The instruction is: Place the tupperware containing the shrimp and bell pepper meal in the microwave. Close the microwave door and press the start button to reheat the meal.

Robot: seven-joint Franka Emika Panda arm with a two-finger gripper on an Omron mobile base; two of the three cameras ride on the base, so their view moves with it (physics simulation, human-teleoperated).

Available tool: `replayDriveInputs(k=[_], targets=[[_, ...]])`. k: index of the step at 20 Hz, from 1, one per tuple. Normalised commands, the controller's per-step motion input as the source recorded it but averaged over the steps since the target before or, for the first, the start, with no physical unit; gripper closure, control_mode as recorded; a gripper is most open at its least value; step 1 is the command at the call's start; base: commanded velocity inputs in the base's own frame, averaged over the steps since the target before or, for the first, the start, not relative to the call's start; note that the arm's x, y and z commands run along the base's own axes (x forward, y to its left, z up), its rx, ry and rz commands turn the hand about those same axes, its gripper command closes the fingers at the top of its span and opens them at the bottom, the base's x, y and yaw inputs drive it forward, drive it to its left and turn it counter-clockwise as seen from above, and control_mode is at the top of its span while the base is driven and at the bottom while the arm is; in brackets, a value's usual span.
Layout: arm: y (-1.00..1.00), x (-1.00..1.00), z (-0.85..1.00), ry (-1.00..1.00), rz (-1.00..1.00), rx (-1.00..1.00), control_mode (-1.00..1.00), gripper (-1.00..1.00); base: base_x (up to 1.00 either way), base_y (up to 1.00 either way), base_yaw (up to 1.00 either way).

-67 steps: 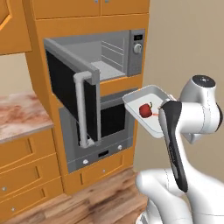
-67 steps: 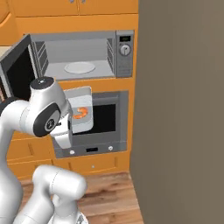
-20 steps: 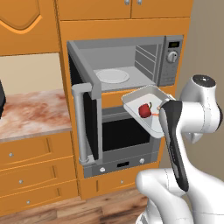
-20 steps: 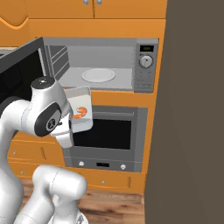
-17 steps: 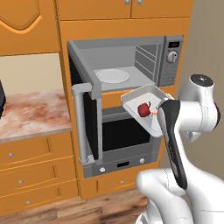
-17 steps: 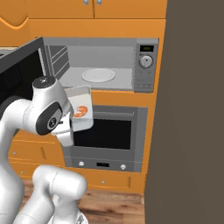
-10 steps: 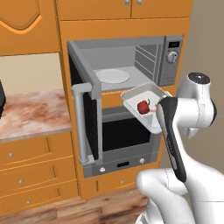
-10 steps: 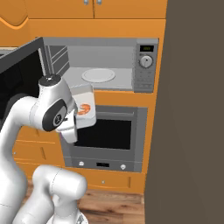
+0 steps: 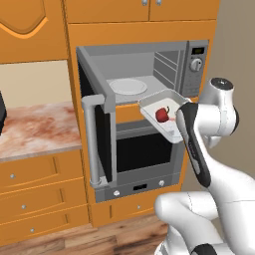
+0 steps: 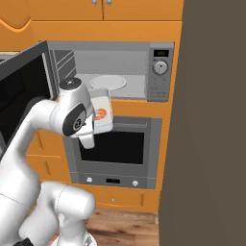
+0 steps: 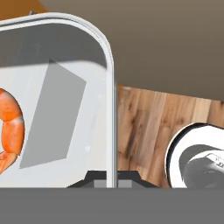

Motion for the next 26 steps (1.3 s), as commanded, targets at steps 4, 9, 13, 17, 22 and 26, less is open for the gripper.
replayDriveInputs(k=[4, 9, 13, 17, 22, 26], targets=[[0.0, 0.79, 0.0, 0.0, 0.0, 0.01, -1.0, 1.0, 0.0, 0.0, 0.0], [0.0, 0.87, 0.0, 0.0, 0.0, 0.02, -1.0, 1.0, 0.0, 0.0, 0.0], [0.0, 0.83, 0.0, 0.0, 0.0, 0.0, -1.0, 1.0, 0.0, 0.0, 0.0], [0.04, 0.75, 0.0, 0.0, 0.0, 0.0, -1.0, 1.0, 0.0, 0.0, 0.0], [0.11, 0.61, 0.0, 0.0, 0.0, 0.0, -1.0, 1.0, 0.0, 0.0, 0.0], [0.1, 0.48, 0.0, 0.0, 0.0, 0.0, -1.0, 1.0, 0.0, 0.0, 0.0]])
